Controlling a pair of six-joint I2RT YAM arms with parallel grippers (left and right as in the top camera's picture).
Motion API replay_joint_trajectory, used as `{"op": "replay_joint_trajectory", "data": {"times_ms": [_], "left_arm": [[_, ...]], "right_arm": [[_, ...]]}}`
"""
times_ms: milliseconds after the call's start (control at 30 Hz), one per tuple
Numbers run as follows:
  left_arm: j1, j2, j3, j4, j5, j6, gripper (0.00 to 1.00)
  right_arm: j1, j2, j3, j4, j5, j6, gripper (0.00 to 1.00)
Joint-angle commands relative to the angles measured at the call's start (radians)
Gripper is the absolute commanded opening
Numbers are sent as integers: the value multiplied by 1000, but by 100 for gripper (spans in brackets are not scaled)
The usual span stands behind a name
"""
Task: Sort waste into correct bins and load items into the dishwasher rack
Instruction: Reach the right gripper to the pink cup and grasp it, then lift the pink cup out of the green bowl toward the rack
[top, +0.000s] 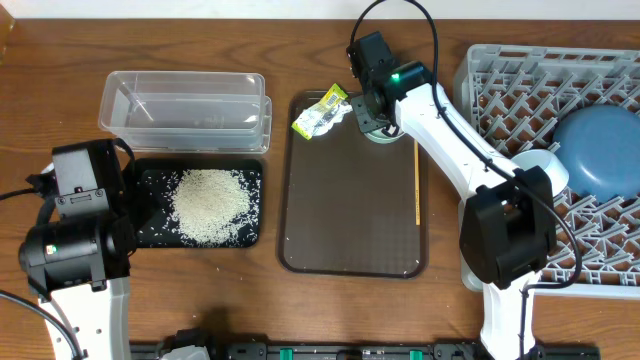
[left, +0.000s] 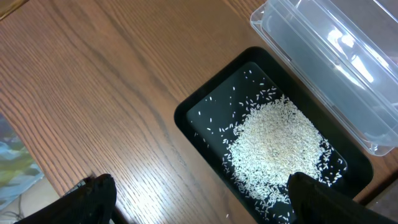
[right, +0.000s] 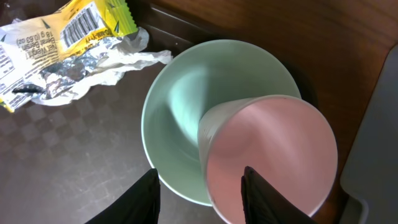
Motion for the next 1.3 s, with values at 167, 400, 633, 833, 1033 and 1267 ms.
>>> {"op": "replay_joint_trajectory", "data": {"times_ms": [167, 400, 633, 833, 1033, 1267], "left_arm": [[4, 3, 2, -4, -6, 2, 91], [4, 3, 2, -4, -6, 2, 90], [4, 3, 2, -4, -6, 2, 90], [5, 3, 2, -4, -6, 2, 90], [4, 3, 2, -4, -6, 2, 90], [4, 3, 2, -4, -6, 2, 90]], "right_arm": [[-3, 47, 0, 4, 19, 36, 27], [-2, 36, 22, -14, 19, 43, 12], [-3, -10, 122, -100, 19, 63, 1], [-24, -85, 251, -204, 19, 106, 1], [-139, -220, 312, -307, -35, 174, 1], [-428, -359, 312, -470, -242, 189, 1]]}}
